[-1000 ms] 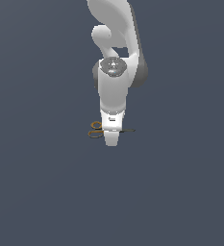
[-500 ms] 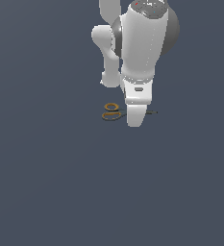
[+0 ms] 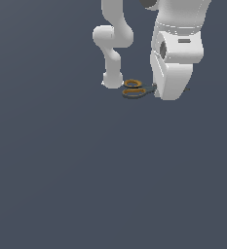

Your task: Pick up the object and move it to a goal position.

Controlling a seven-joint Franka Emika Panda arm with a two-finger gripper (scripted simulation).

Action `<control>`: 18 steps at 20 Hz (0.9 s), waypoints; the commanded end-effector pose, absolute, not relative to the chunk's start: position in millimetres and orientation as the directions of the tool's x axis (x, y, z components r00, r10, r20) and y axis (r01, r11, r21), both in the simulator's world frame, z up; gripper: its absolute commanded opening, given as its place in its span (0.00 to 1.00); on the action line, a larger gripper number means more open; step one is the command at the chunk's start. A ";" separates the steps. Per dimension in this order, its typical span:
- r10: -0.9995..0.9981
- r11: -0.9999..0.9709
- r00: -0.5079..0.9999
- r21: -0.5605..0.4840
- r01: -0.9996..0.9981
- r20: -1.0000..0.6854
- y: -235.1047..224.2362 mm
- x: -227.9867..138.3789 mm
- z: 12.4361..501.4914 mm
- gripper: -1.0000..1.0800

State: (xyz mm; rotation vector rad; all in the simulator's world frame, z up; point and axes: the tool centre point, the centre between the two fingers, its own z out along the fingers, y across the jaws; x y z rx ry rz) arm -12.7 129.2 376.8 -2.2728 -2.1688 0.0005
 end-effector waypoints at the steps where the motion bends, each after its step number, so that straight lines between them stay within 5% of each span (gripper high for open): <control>1: 0.999 -0.048 0.048 -0.001 0.999 0.000 142.4 -12.8 400.0 0.00; 18: 0.999 -0.052 0.052 0.000 0.999 0.000 185.4 -8.3 474.5 0.00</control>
